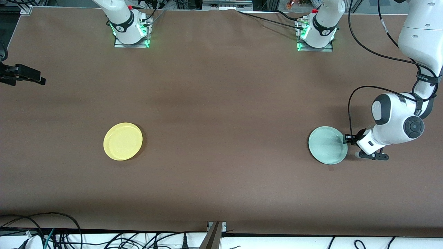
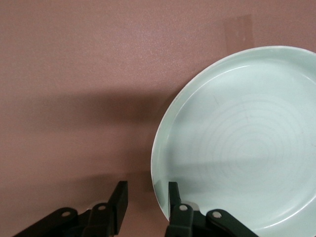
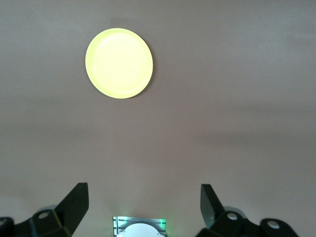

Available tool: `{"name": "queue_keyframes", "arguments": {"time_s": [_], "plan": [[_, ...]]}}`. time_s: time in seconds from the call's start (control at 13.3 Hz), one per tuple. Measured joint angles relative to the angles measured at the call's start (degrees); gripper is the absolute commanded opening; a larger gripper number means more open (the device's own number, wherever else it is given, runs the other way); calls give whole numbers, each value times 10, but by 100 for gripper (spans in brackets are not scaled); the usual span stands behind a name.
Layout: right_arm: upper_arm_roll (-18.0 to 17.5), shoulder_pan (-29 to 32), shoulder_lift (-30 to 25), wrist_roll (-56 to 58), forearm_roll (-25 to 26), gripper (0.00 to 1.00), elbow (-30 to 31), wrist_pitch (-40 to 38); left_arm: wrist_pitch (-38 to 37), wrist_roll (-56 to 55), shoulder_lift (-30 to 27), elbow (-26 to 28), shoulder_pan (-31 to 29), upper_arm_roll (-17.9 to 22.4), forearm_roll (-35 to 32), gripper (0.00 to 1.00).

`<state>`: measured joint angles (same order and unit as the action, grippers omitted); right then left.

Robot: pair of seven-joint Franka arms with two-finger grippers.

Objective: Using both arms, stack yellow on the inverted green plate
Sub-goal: 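Close the left gripper on the green plate's rim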

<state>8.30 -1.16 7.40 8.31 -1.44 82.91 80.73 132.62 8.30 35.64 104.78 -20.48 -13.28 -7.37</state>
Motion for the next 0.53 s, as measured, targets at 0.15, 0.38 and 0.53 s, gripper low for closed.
{"name": "queue_keyframes", "arguments": {"time_s": [0.15,0.38,0.53], "plan": [[1,3,5,0,-2,100,-5,0,0,0,0,0,0,0,0,36],[1,4,6,0,-9,100,-6,0,-1,0,0,0,0,0,0,35],[1,4,6,0,-11,100,-7,0,-1,0,0,0,0,0,0,28]]}}
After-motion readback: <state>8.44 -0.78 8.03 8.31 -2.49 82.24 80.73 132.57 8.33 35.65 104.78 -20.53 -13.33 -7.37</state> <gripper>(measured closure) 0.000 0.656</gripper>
